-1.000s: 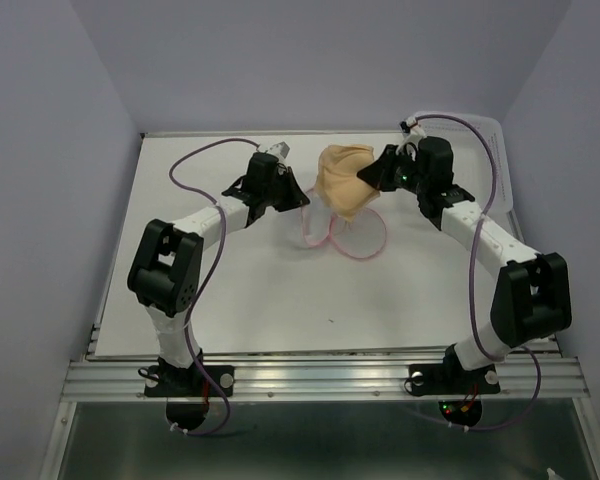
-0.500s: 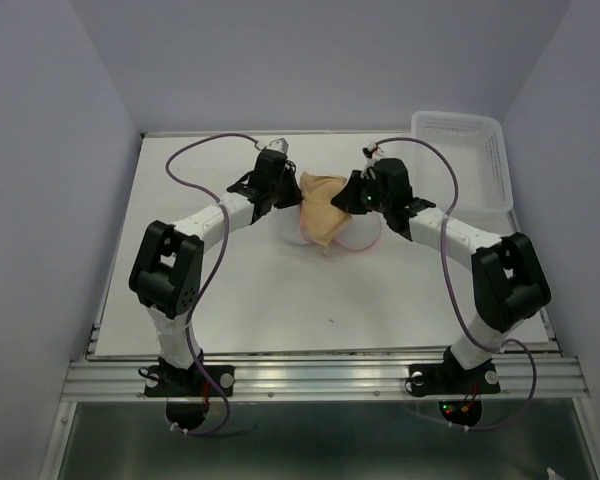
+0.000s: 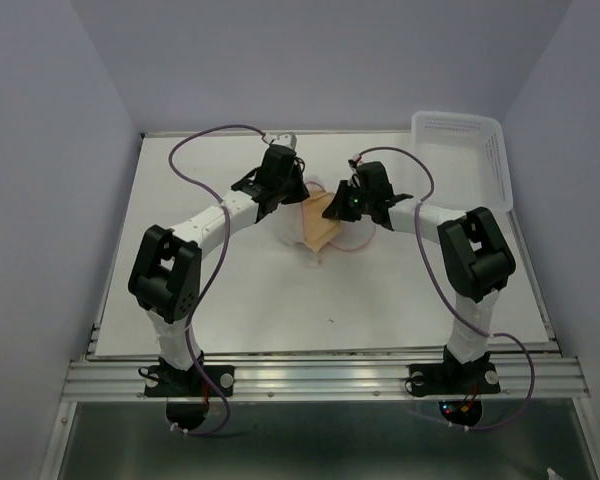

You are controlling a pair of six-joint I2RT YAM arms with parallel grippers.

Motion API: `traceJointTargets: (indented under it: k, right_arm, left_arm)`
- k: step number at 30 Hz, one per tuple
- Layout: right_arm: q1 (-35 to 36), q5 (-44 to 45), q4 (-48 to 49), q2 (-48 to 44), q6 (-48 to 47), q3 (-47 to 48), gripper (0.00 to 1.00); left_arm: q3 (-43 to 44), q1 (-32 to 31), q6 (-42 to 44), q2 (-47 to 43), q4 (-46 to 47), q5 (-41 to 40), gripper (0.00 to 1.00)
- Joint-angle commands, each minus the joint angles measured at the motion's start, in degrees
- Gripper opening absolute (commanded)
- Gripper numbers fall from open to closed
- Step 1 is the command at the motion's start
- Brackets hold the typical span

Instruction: Place the bra in the laundry bag and zip it closed

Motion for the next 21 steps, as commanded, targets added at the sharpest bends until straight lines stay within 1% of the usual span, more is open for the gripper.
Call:
traceJointTargets:
  k: [1, 4, 5, 7, 15, 18, 21]
  right_arm:
    - [0.3, -4.1, 2.1, -0.5, 0.0, 3.6, 0.01]
    - [0.3, -6.8, 8.3, -0.8, 2.9, 3.3, 0.01]
    - [0.3, -7.0, 11.6, -0.6, 3.5, 3.2, 0.01]
    - [0.3, -7.6, 14.6, 0.0, 4.8, 3.1, 0.01]
    - [0.3, -9.2, 33.6, 4.0, 15.9, 0.4, 0.01]
    - [0.3, -9.2, 33.9, 7.4, 17.7, 2.5, 0.01]
    - [0.8, -4.6, 33.1, 9.0, 17.8, 2.7, 0.01]
  left_arm:
    - [4.7, -0.6, 3.6, -2.4, -0.9, -2.5, 0.00]
    - [5.2, -0.9, 3.9, -1.1, -0.7, -0.8, 0.00]
    - [5.3, -1.1, 3.8, -0.7, -0.6, 1.2, 0.00]
    - [5.6, -1.4, 3.9, -0.1, -0.2, 2.4, 0.00]
    - [6.1, -1.6, 3.7, 0.7, 1.0, 6.6, 0.00]
    - [6.3, -1.6, 3.6, 1.1, 1.4, 9.4, 0.00]
    - [6.4, -1.8, 3.6, 1.3, 2.0, 11.5, 0.00]
